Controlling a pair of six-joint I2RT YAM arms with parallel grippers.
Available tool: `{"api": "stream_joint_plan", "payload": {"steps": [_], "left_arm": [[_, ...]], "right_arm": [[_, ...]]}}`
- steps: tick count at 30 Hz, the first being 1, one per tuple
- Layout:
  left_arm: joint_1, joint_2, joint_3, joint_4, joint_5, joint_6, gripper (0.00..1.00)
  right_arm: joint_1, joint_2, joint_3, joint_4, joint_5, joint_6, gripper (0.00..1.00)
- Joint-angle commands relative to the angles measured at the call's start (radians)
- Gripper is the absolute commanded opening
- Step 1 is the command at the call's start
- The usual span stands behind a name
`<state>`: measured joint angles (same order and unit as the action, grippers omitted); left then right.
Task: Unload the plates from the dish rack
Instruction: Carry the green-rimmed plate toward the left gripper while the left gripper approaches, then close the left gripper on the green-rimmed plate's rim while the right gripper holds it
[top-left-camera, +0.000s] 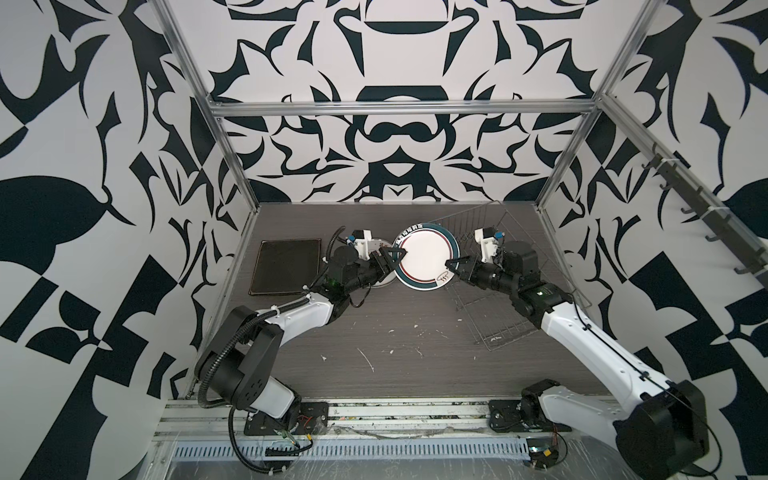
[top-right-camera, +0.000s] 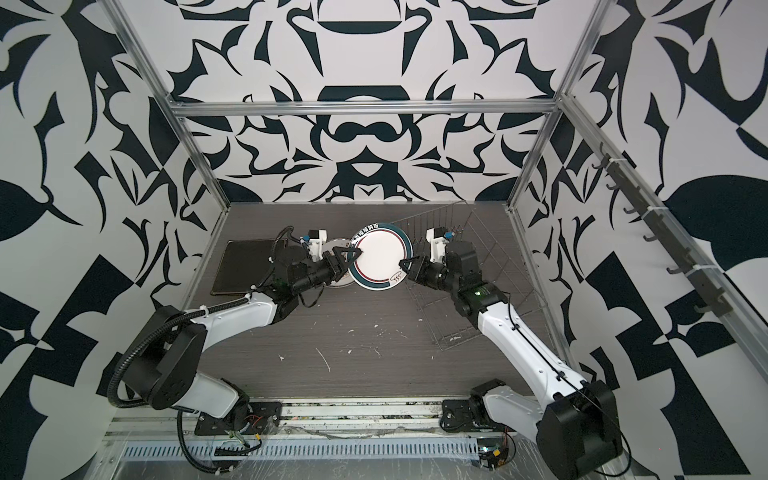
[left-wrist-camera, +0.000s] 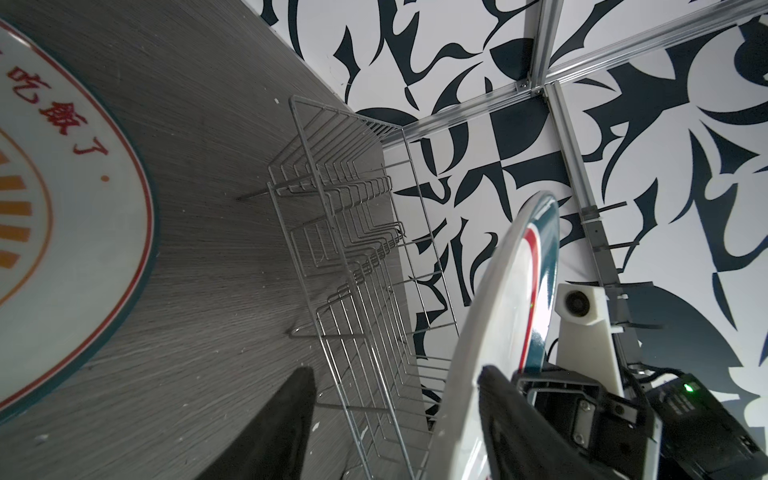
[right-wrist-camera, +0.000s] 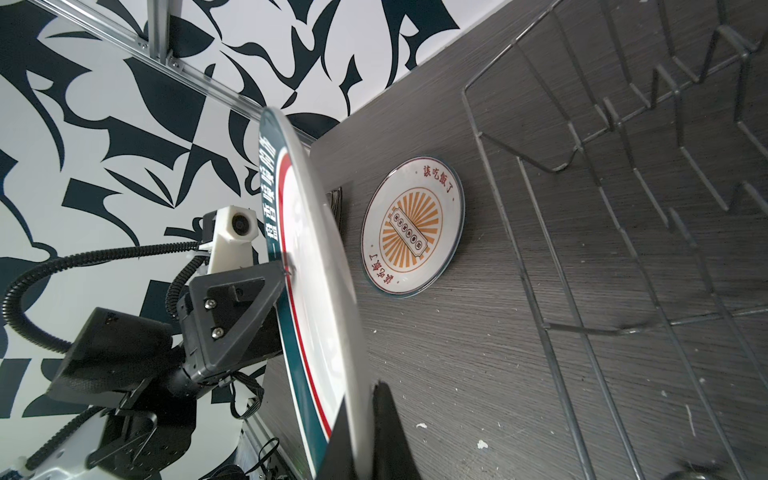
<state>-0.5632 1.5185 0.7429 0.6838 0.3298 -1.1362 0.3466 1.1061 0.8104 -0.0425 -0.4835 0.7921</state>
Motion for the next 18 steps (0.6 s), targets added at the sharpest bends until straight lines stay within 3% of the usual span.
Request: {"api": "stream_joint_plan", "payload": {"steps": [1,9,18], "left_arm": [[-0.003,0.012,-0.001,0.044,0.014,-0.005,0.60],[-0.003,0.020,-0.008,0.066,0.015,-0.013,0.44],[-0.003,0.026,-0.011,0.077,0.017,-0.017,0.33]], "right_arm": [[0.002,-0.020,0.013,0.085,-0.024,0.008,0.00],[0.002,-0.019,0.018,0.082,-0.033,0.003,0.00],[0.000,-0.017,0.023,0.069,-0.029,-0.010,0.00]]}}
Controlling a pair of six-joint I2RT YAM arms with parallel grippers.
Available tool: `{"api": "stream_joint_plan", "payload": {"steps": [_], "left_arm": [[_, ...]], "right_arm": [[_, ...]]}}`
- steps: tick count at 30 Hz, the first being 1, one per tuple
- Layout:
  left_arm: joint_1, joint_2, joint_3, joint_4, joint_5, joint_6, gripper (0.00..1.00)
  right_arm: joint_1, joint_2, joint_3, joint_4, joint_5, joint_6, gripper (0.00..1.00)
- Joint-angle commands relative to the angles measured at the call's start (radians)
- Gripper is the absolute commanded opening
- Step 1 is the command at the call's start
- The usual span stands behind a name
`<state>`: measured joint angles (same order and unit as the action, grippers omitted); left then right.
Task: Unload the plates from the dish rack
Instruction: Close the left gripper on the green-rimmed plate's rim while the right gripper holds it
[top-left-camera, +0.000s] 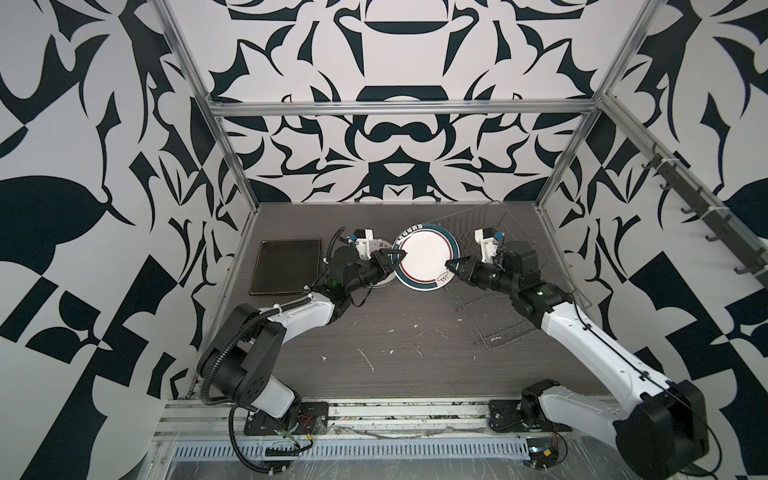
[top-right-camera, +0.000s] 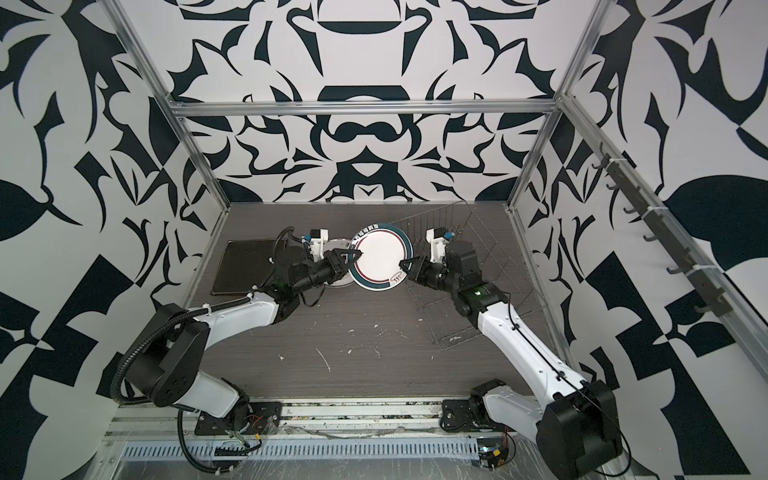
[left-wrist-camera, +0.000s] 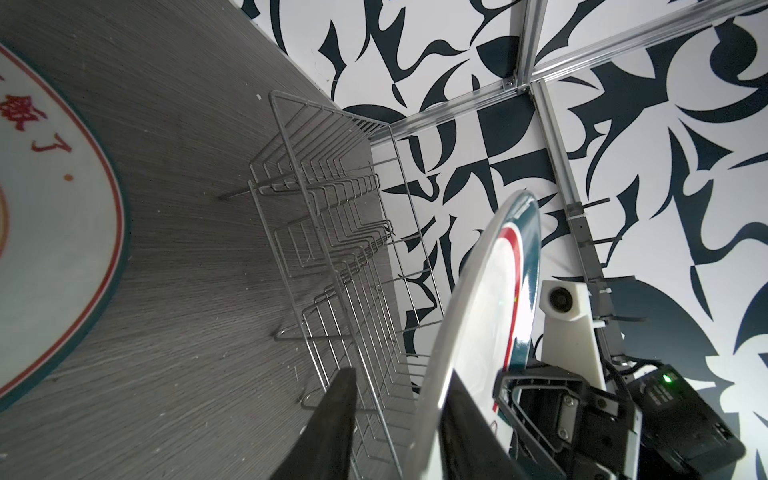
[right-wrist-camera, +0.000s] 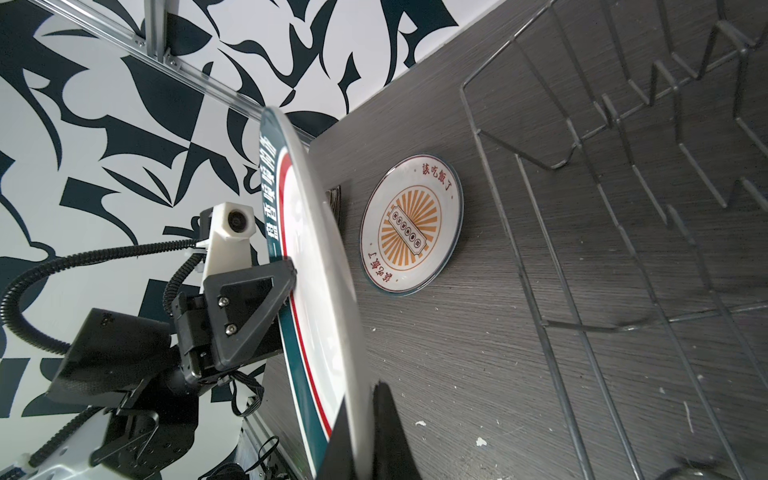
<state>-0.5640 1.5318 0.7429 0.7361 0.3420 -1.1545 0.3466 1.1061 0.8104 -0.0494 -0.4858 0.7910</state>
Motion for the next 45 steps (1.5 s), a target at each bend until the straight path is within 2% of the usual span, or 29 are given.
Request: {"api": "stream_joint_plan", "payload": {"steps": [1,14,21,27,30,32,36,45], "left_arm": [[-0.002,0.013,-0.013,0.026,0.005,0.001,0.32],[0.001,0.007,-0.030,0.050,-0.014,-0.008,0.16],[0.009,0.002,-0.041,0.062,-0.017,-0.016,0.07],[0.018,-0.002,-0.055,0.078,-0.020,-0.027,0.02],[0.022,-0.005,-0.059,0.080,-0.020,-0.028,0.00],[0.025,-0.008,-0.062,0.080,-0.021,-0.028,0.00],[0.034,-0.012,-0.069,0.079,-0.023,-0.027,0.00],[0.075,-0.025,-0.092,0.079,-0.021,-0.019,0.00]], "right_arm": [[0.000,-0.016,0.023,0.075,-0.027,-0.010,0.00],[0.000,-0.006,0.029,0.069,-0.033,-0.016,0.10],[-0.001,-0.005,0.030,0.065,-0.037,-0.021,0.26],[-0.001,-0.004,0.031,0.057,-0.038,-0.026,0.35],[-0.002,-0.002,0.032,0.050,-0.037,-0.032,0.47],[-0.003,0.001,0.032,0.050,-0.043,-0.037,0.60],[-0.006,0.012,0.037,0.045,-0.059,-0.038,0.71],[-0.006,0.018,0.044,0.036,-0.057,-0.051,0.73]]}}
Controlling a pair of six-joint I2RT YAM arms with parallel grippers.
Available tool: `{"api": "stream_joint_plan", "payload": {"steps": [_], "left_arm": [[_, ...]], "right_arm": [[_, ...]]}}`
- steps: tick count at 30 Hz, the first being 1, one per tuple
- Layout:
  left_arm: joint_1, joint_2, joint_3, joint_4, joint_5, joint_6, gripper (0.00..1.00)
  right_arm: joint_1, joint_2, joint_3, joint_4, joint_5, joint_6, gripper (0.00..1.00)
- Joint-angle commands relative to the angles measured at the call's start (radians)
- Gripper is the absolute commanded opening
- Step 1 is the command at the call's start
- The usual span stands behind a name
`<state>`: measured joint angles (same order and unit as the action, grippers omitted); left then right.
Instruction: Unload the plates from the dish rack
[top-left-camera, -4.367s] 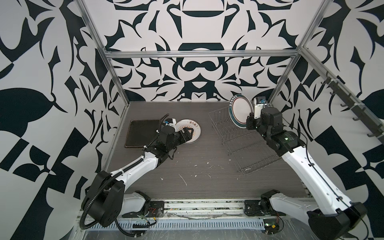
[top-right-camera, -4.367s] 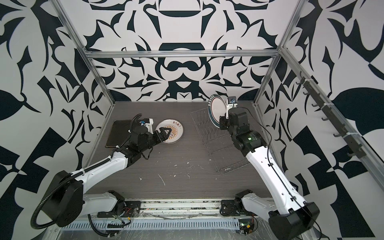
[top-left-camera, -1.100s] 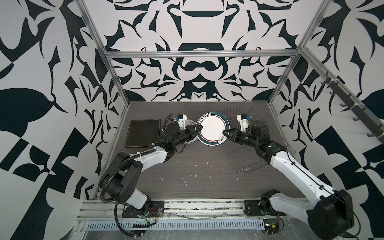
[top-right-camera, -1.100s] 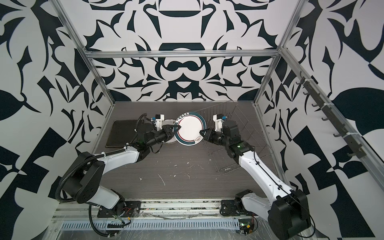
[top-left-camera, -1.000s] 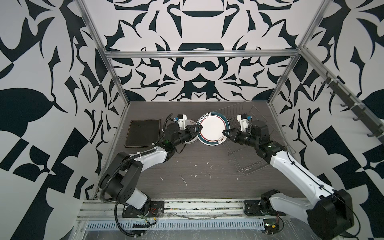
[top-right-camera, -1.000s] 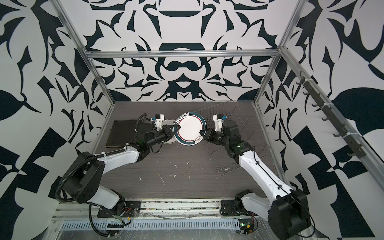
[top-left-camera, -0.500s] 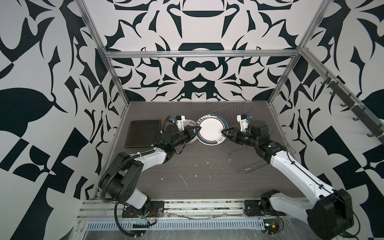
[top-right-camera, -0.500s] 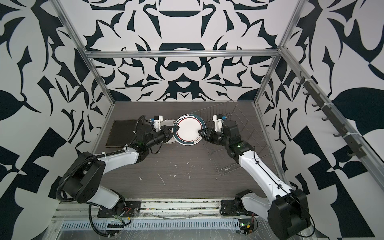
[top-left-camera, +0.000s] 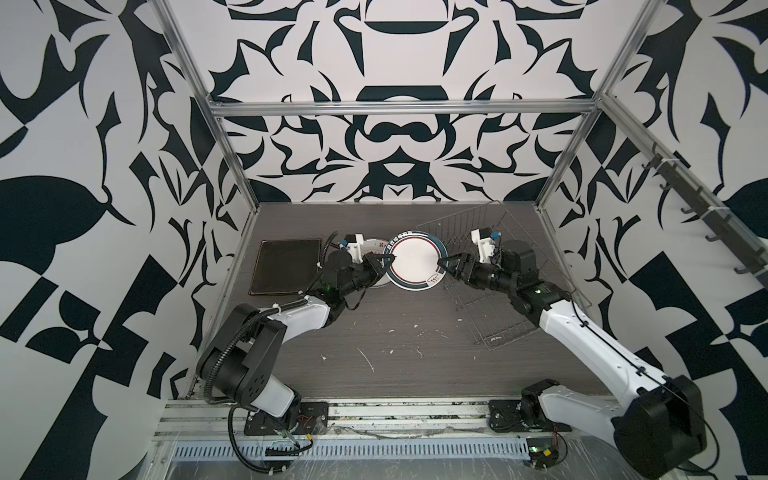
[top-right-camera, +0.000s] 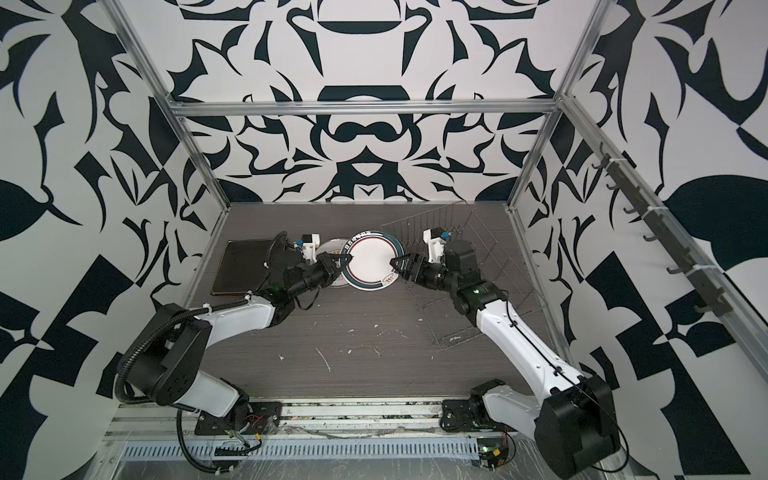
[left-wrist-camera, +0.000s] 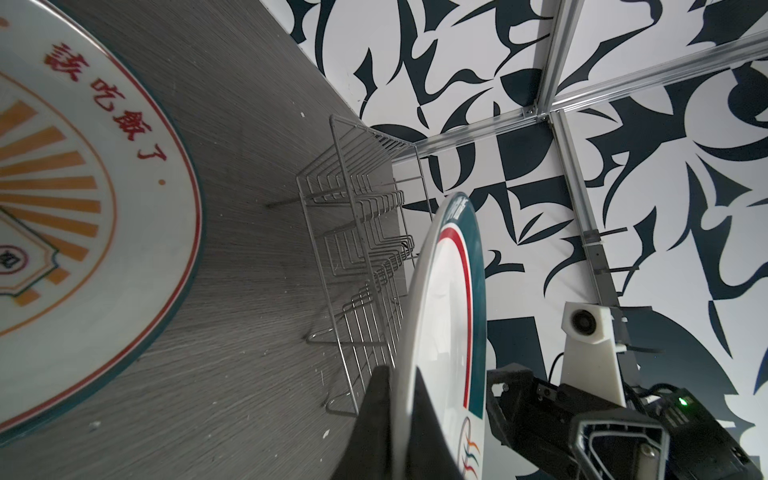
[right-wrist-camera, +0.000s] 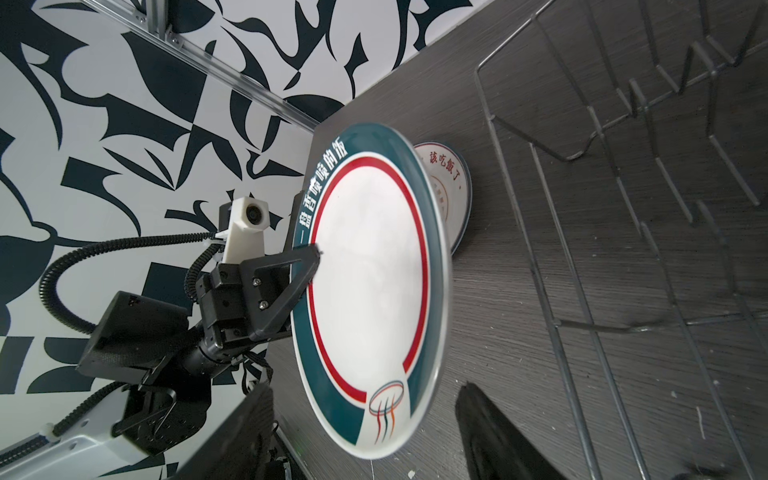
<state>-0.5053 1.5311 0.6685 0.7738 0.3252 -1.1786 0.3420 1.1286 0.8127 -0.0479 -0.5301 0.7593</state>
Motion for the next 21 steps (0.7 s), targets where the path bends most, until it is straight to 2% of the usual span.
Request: {"api": "stream_joint_plan", "payload": {"steps": [1,11,21], "left_arm": [[0.024,-0.026,-0.020,0.041,-0.005,0.007,0.00],[0.122,-0.013,-0.026,0.011,0.049,0.024,0.00],[0.198,-0.006,0.004,-0.100,0.081,0.112,0.00]], "right_arm": [[-0.001,-0.005,0.042,0.033,-0.013,-0.023,0.73],[-0.003,0.006,0.040,0.033,-0.012,-0.029,0.74],[-0.003,0.015,0.065,-0.040,0.033,-0.074,0.73]]}}
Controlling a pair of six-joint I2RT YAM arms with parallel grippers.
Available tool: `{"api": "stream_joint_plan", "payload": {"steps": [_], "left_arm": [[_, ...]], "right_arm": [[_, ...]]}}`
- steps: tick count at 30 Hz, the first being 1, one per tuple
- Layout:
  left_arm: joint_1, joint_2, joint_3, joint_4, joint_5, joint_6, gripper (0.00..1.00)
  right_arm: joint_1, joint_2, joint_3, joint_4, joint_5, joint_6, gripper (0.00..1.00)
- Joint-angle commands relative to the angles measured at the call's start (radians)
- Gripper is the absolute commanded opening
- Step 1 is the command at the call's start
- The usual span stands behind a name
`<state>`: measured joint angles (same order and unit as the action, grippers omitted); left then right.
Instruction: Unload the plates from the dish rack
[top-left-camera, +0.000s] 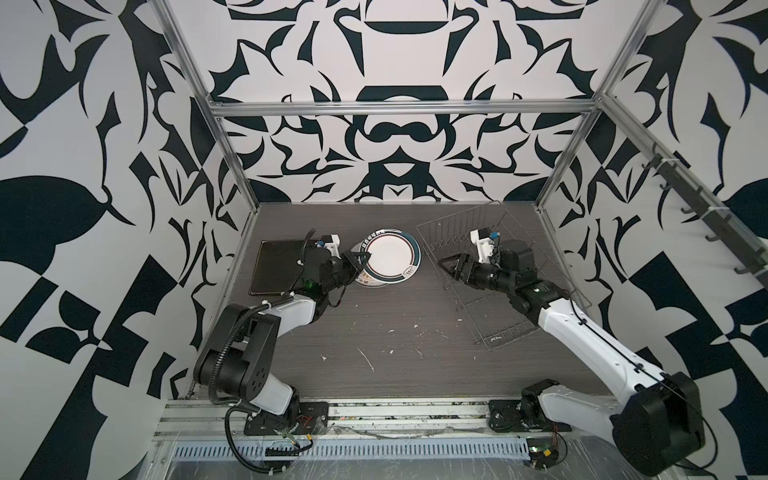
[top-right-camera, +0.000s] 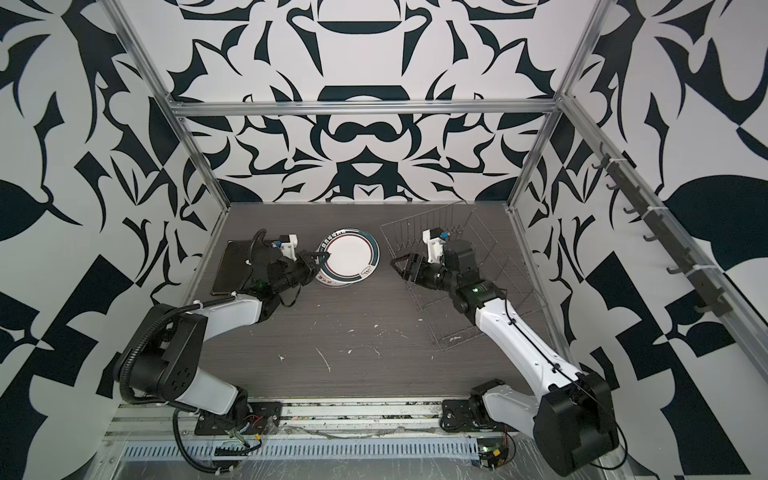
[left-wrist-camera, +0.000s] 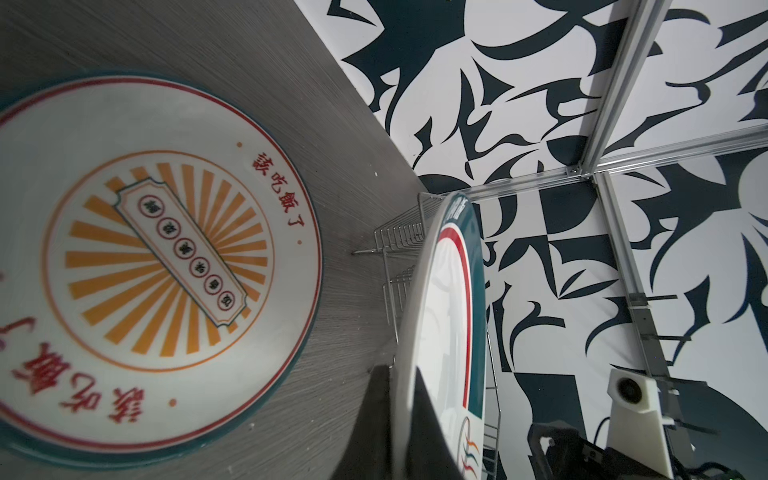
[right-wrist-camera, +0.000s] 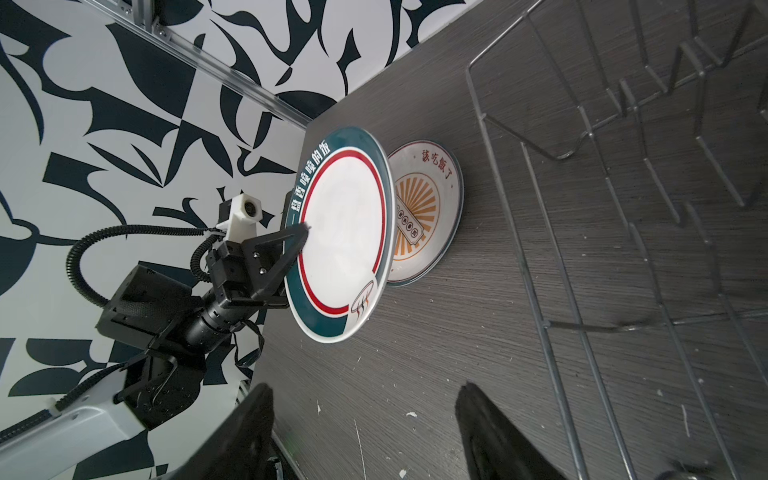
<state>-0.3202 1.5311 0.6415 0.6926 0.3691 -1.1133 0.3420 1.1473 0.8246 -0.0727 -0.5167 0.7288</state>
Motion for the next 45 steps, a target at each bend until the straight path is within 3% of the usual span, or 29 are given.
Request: {"api": "stream_joint_plan", "payload": {"steps": [1,14,27,45], "left_arm": [[0.015,-0.003,0.039,-0.037,0.039,0.058,0.00],[0.047,0.066,0.104,-0.157,-0.013,0.185,0.00],[0.080,0.211,0.159,-0.107,-0.001,0.188,0.00],[0.114,0.285,0.251,-0.159,0.014,0.222,0.00]], "right_arm": [[-0.002,-0.002,0.053,-0.021,0.021,-0.048,0.73],[-0.002,0.003,0.062,-0.063,0.037,-0.099,0.73],[-0.002,0.020,0.087,-0.124,0.087,-0.177,0.73],[-0.003,0.014,0.076,-0.115,0.116,-0.221,0.73]]}}
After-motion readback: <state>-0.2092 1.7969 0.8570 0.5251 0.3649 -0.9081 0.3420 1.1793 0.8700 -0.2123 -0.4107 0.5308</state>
